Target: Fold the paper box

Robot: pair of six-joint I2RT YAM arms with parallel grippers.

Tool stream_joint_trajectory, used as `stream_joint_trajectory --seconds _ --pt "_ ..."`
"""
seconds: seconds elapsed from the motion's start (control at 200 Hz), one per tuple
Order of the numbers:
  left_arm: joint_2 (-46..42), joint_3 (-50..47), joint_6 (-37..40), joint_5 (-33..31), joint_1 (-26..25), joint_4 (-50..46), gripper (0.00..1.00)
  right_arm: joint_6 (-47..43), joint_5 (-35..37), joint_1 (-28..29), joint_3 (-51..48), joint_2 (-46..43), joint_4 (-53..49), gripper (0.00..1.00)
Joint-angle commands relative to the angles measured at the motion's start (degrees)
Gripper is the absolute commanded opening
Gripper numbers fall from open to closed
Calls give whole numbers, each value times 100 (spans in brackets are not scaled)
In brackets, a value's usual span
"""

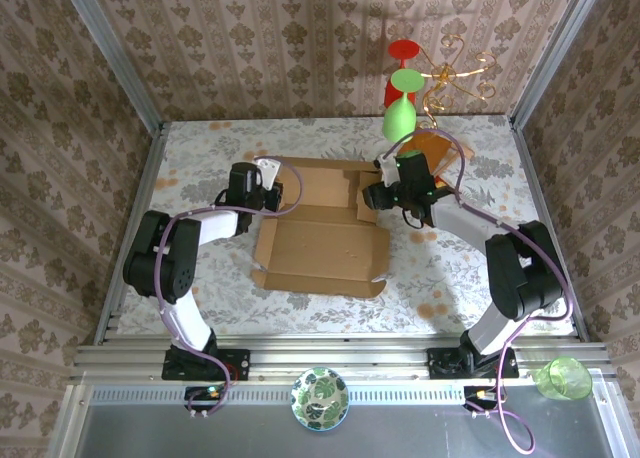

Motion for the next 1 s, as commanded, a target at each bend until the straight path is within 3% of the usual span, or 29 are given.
stream_joint_trajectory --seconds 0.0,0.18,0.45,0.7,0.995 --pt "-49 -7 -47 193 15 49 0 199 893 164 -46 122 476 54" --pt "-61 -40 -43 178 16 27 0 292 1445 424 50 337 536 49" --pt "-88 -45 -88 -15 -19 -69 0 567 2524 833 175 589 431 20" --pt "-95 -76 -126 -228 -107 -97 0 780 3510 1131 267 755 221 0" --pt "-117 -89 -143 -507 -186 -173 0 1100 4271 1321 604 940 -406 0"
